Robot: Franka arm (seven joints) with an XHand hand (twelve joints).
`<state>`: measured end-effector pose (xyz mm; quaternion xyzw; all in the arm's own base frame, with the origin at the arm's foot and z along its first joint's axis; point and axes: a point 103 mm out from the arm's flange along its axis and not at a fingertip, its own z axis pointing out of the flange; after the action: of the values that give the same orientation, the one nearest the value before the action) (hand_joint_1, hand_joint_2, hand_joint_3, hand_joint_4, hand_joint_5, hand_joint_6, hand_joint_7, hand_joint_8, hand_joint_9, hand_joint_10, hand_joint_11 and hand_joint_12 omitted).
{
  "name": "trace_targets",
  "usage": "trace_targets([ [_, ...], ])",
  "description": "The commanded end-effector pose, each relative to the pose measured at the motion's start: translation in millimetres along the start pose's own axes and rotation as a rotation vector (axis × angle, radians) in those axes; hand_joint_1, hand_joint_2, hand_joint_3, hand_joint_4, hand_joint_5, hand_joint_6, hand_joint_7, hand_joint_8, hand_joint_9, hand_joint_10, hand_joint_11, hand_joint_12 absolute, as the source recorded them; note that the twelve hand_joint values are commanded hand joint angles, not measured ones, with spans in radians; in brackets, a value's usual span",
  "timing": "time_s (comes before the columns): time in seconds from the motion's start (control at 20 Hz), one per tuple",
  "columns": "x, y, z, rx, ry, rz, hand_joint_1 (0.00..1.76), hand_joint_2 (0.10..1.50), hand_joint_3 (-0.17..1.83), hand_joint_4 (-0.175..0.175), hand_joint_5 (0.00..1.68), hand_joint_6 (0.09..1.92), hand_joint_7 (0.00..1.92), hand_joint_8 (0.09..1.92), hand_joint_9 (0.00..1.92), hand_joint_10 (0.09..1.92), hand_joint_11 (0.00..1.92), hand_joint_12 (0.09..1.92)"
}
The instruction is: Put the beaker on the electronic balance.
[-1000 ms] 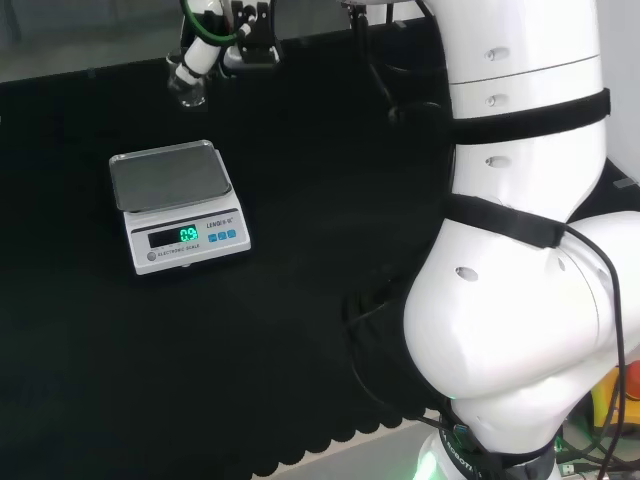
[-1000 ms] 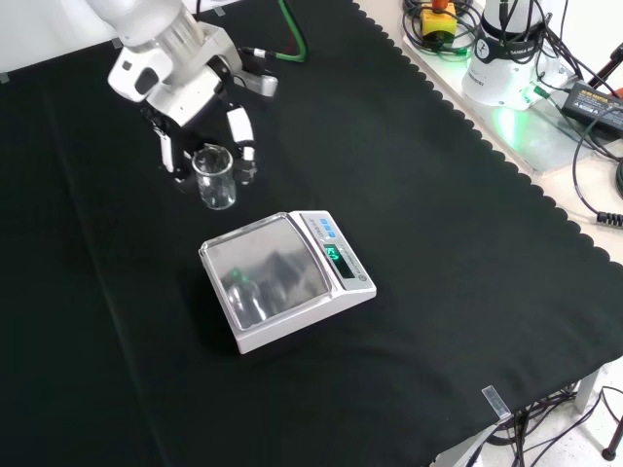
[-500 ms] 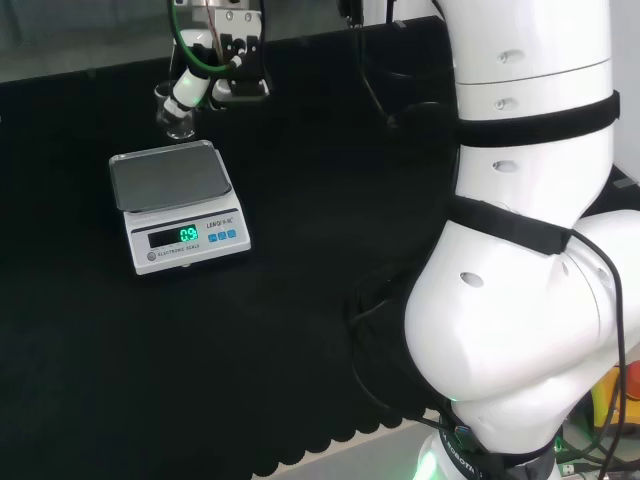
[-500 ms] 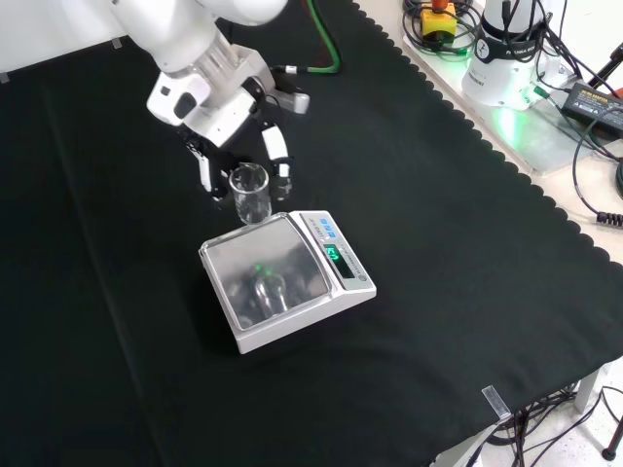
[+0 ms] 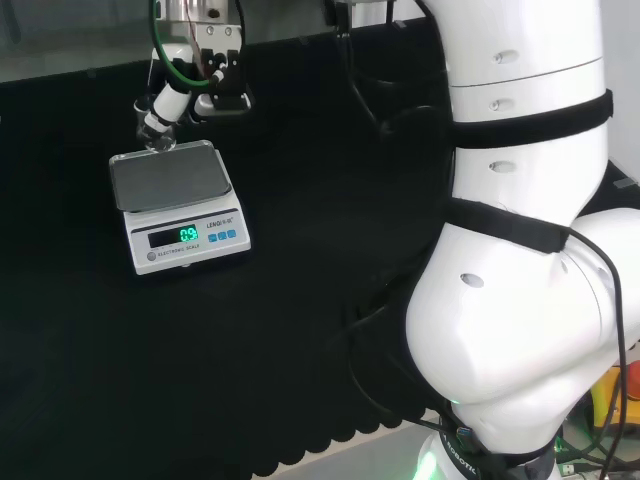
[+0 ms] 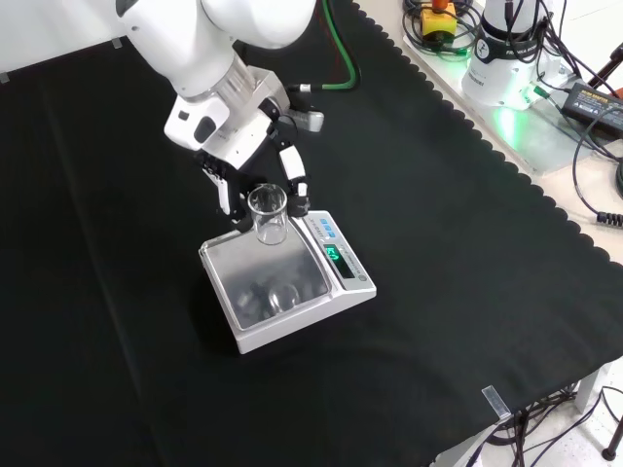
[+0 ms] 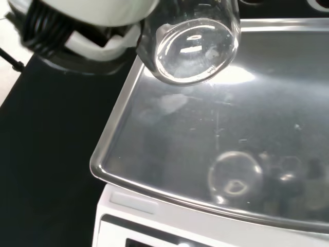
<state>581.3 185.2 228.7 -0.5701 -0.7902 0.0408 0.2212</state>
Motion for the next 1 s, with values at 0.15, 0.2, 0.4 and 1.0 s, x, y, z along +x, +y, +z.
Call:
trace_targets([
  [0.15,-7,9,15,-0.013,0.046,-0.024,1.2,0.56,0.84,-0.175,1.3,0.71,1.72,0.39,1.77,0.51,1.51,0.79],
  [0.2,-8,10,17,-0.014,0.048,-0.026,1.2,0.56,0.84,-0.175,1.3,0.71,1.72,0.39,1.77,0.51,1.51,0.79],
  [0.4,-11,12,26,-0.019,0.048,-0.031,1.2,0.56,0.84,-0.175,1.3,0.71,1.72,0.39,1.77,0.52,1.51,0.79],
  [1.0,-15,26,47,0.047,0.02,-0.034,1.2,0.56,0.84,-0.175,1.3,0.71,1.72,0.39,1.77,0.52,1.51,0.79],
])
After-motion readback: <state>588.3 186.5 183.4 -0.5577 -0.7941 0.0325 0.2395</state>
